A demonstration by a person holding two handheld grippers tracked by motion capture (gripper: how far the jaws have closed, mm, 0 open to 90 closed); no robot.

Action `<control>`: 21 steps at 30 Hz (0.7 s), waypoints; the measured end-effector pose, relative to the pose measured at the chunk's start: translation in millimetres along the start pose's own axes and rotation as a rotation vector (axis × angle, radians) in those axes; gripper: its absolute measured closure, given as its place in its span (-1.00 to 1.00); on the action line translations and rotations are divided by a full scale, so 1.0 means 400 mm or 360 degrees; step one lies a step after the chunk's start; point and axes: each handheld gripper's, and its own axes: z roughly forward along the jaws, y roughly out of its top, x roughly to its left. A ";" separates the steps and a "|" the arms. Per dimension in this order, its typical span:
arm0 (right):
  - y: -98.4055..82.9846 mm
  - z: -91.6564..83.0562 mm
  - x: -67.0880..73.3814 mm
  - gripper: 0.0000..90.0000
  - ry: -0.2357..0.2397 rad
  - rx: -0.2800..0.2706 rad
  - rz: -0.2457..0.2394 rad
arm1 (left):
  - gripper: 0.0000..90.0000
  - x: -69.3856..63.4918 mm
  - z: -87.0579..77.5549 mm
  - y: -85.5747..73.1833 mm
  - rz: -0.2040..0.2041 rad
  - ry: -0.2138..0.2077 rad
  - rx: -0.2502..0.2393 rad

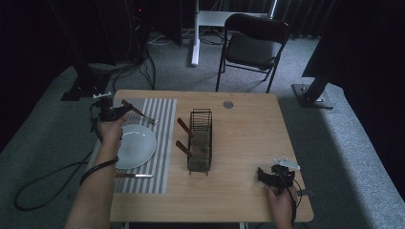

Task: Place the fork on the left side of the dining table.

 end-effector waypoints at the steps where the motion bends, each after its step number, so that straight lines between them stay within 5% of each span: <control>1: 0.000 0.000 0.000 -0.72 0.0000 0.0000 0.0000 | 0.79 0.008 0.000 -0.003 -0.0036 -0.0003 -0.0011; 12: 0.000 0.000 0.000 -0.72 0.0000 0.0000 0.0000 | 0.79 0.059 0.014 -0.028 -0.0212 -0.0055 -0.0071; 16: 0.000 0.000 0.000 -0.72 0.0000 0.0000 0.0000 | 0.60 0.082 0.029 -0.038 -0.0259 0.0007 0.0001; 18: 0.000 0.000 0.000 -0.72 0.0000 0.0000 0.0000 | 0.45 0.089 0.037 -0.053 -0.0235 0.0124 0.0014; 20: 0.000 0.000 0.000 -0.72 0.0000 0.0000 0.0000 | 0.42 0.103 0.047 -0.065 -0.0283 0.0141 0.0051; 21: 0.000 0.000 0.000 -0.72 0.0000 0.0000 0.0000 | 0.41 0.104 0.050 -0.069 -0.0253 0.0171 0.0061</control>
